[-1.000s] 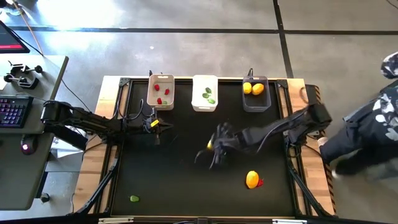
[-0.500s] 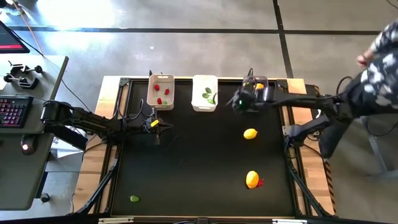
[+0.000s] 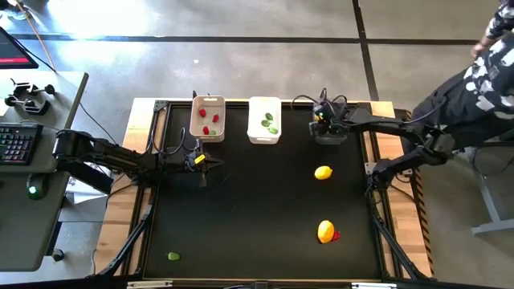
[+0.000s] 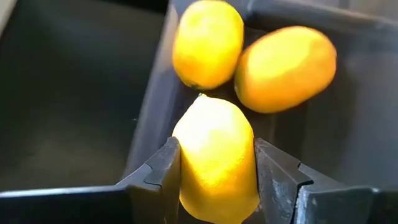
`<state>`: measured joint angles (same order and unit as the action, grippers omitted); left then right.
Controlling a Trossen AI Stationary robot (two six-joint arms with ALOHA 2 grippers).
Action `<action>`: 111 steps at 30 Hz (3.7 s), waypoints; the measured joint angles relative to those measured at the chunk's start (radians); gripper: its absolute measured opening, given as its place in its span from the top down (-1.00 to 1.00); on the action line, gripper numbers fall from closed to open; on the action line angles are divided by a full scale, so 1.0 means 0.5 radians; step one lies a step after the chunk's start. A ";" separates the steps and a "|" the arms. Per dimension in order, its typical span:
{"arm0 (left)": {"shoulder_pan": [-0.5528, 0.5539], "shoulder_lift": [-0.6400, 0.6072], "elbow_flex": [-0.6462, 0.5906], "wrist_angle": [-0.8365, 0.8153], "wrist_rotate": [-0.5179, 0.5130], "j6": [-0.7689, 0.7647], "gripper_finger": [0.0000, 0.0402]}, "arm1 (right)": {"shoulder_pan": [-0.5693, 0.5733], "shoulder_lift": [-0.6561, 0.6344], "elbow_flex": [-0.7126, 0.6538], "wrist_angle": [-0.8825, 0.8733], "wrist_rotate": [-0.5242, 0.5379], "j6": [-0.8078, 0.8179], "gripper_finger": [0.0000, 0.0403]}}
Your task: Sort produce into baskets
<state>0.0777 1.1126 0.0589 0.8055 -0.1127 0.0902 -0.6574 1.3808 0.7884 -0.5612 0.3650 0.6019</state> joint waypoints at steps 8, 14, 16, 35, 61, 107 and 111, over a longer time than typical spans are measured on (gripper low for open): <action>0.000 0.000 0.000 0.000 -0.003 0.000 1.00 | -0.047 0.000 -0.184 0.245 -0.051 -0.001 0.12; 0.000 0.000 0.000 0.000 -0.004 0.008 1.00 | -0.047 0.000 -0.125 0.230 -0.051 -0.072 -0.24; 0.000 0.000 0.000 0.000 -0.004 0.008 1.00 | -0.046 0.000 -0.081 0.201 -0.054 -0.128 -0.35; 0.001 0.000 0.000 0.000 -0.005 0.018 1.00 | 0.738 -0.004 0.353 -0.393 0.163 -0.186 0.91; 0.000 0.000 0.000 0.028 0.047 -0.022 1.00 | 2.574 -0.004 0.351 -0.858 -0.215 1.447 0.85; 0.000 0.000 0.000 0.015 0.048 -0.023 1.00 | 3.099 0.589 0.351 -0.535 -0.714 1.919 -0.24; 0.000 0.000 0.000 0.015 0.047 -0.023 1.00 | 3.096 0.594 0.351 -0.535 -0.693 1.882 -0.04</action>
<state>0.0776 1.1126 0.0589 0.8131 -0.0891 0.0788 0.8906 1.6775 0.9638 -0.8286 0.0184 1.5431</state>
